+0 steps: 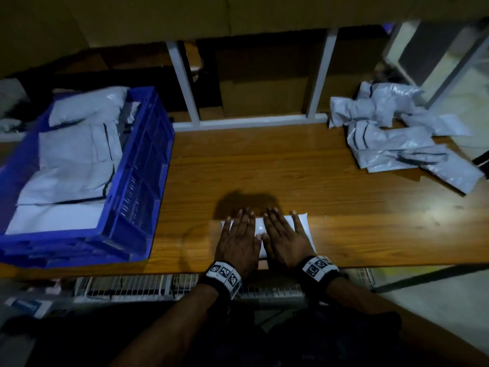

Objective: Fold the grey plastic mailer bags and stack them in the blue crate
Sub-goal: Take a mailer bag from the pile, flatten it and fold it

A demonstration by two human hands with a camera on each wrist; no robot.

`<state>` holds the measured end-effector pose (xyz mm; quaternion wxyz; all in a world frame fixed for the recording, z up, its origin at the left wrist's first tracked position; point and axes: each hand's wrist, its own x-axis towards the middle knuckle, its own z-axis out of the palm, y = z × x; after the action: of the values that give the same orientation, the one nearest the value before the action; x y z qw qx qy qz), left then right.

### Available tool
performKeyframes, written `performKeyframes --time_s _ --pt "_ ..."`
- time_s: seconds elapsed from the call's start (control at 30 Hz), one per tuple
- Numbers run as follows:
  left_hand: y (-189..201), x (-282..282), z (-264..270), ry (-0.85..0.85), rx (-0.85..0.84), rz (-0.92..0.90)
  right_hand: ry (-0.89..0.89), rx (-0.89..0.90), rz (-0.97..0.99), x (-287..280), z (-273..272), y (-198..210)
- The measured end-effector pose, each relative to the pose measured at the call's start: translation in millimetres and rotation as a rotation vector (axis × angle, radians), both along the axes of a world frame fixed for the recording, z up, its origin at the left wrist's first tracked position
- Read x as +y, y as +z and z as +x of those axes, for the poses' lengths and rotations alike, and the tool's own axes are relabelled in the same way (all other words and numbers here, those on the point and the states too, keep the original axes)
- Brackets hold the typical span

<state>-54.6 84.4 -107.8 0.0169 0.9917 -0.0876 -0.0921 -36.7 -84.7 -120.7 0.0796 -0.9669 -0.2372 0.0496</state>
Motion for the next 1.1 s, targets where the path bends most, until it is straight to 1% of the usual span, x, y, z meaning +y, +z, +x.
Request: performKeyframes --time_s 0.03,0.07,0.13,0.2,0.27,0.33,0.37,0.4,0.43,0.53,0.57,0.6,0.63,0.73,0.8,0.83,0.93,0.97,1.03,1.1 --pt "1.4 0.7 1.3 -0.003 0.023 -0.013 0.016 0.003 0.027 -1.9 2.6 2.2" --pt "4.3 2.5 2.6 -0.006 0.046 -0.038 0.027 0.051 0.054 -5.3 7.4 6.5" --pt "12.7 9.7 9.7 -0.006 0.087 -0.115 0.005 0.204 0.074 -15.2 19.5 18.8" --pt "23.3 19.7 19.3 0.002 0.109 -0.165 -0.013 0.204 0.031 -28.1 30.4 33.9" --pt "32.6 31.6 28.7 0.022 0.168 -0.178 -0.005 0.208 -0.034 -39.4 35.8 40.2" --pt "40.0 39.9 37.3 0.002 0.216 -0.145 -0.013 0.22 -0.029 -44.8 34.5 51.2" --pt "43.6 41.9 40.5 -0.018 0.212 -0.139 -0.006 0.197 -0.012 -46.1 33.2 57.5" --pt "49.0 41.5 42.2 -0.034 0.179 -0.155 0.006 0.16 0.001 -46.6 31.2 65.7" --pt "55.0 40.6 42.5 -0.048 0.108 -0.18 0.02 0.104 0.019 -47.1 29.8 70.9" --pt "74.1 32.3 33.1 -0.126 -0.218 -0.196 0.018 -0.175 0.072 -46.3 17.2 84.3" --pt "77.1 28.8 26.5 -0.138 -0.309 -0.19 -0.004 -0.26 0.096 -45.9 11.0 83.4" --pt "74.6 26.0 18.0 -0.14 -0.352 -0.197 -0.026 -0.295 0.111 -46.1 3.9 78.2" --pt "66.8 23.8 7.2 -0.15 -0.357 -0.209 -0.037 -0.306 0.121 -47.1 -5.1 70.1" --pt "30.2 21.6 -28.9 -0.199 -0.3 -0.256 -0.014 -0.208 0.093 -55.0 -36.7 34.7" --pt "16.4 25.4 -48.2 -0.185 -0.278 -0.271 0.004 -0.16 0.084 -62.2 -54.5 24.7" --pt "13.6 25.2 -52.3 -0.165 -0.266 -0.274 0.011 -0.164 0.101 -63.6 -56.5 24.2" --pt "15.9 12.5 -42.9 -0.117 -0.306 -0.242 0.006 -0.24 0.151 -54.4 -38.0 29.7" --pt "16.0 5.5 -35.2 -0.106 -0.298 -0.217 -0.006 -0.24 0.153 -48.6 -27.8 29.0" --pt "15.0 -8.9 -20.8 -0.103 -0.211 -0.152 -0.021 -0.159 0.13 -36.8 -12.3 23.5" --pt "3.4 -17.2 -12.3 -0.106 -0.114 -0.083 -0.018 -0.093 0.067 -30.4 -8.7 9.8"
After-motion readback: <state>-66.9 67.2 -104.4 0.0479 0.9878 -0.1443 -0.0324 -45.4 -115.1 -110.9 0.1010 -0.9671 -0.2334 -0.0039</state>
